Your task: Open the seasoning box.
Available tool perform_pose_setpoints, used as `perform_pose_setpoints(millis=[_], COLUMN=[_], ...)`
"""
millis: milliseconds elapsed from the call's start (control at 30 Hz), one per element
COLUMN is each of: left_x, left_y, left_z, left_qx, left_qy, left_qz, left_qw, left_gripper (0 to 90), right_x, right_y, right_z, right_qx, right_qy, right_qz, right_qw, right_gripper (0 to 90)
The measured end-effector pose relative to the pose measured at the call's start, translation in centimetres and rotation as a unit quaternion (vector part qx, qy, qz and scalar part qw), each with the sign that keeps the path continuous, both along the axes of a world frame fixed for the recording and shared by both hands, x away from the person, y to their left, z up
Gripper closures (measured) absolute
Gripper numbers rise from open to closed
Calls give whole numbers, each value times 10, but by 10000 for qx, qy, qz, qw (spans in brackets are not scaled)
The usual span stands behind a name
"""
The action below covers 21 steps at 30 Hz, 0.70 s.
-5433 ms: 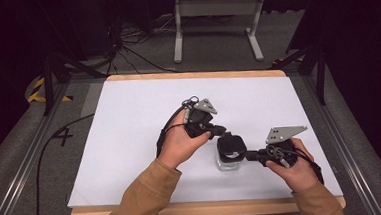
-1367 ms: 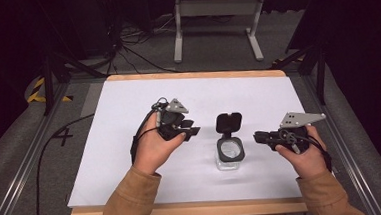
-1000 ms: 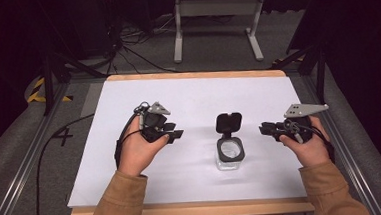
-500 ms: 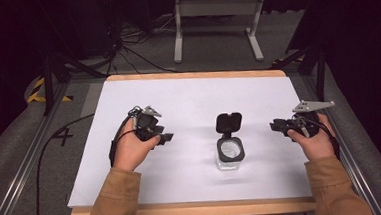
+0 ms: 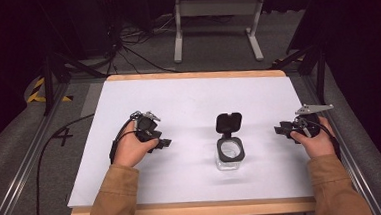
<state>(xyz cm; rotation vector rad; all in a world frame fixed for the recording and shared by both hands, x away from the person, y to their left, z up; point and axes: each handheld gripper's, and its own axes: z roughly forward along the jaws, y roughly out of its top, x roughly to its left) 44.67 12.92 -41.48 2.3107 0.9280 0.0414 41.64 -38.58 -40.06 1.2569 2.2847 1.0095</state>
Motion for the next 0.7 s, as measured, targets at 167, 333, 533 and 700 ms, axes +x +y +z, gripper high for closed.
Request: perform_pose_setpoints(millis=[167, 333, 533, 700], left_x=[1, 1, 2, 2], left_y=[0, -2, -3, -4], left_z=[-6, -11, -12, -8], left_qx=[100, 173, 179, 96], left_qy=[46, 113, 102, -8], left_qz=[-125, -265, -281, -214], left_qw=[9999, 9994, 9994, 9997], left_gripper=[428, 409, 390, 376], right_x=[4, 7, 7, 6], right_y=[-5, -4, -3, -1], right_z=[-10, -19, -23, -23], right_qx=[-16, -55, -94, -70], right_qy=[67, 128, 146, 106], right_qz=[-49, -29, -5, -4], right_qw=[10000, 9999, 9998, 9999], right_gripper=[588, 575, 563, 546])
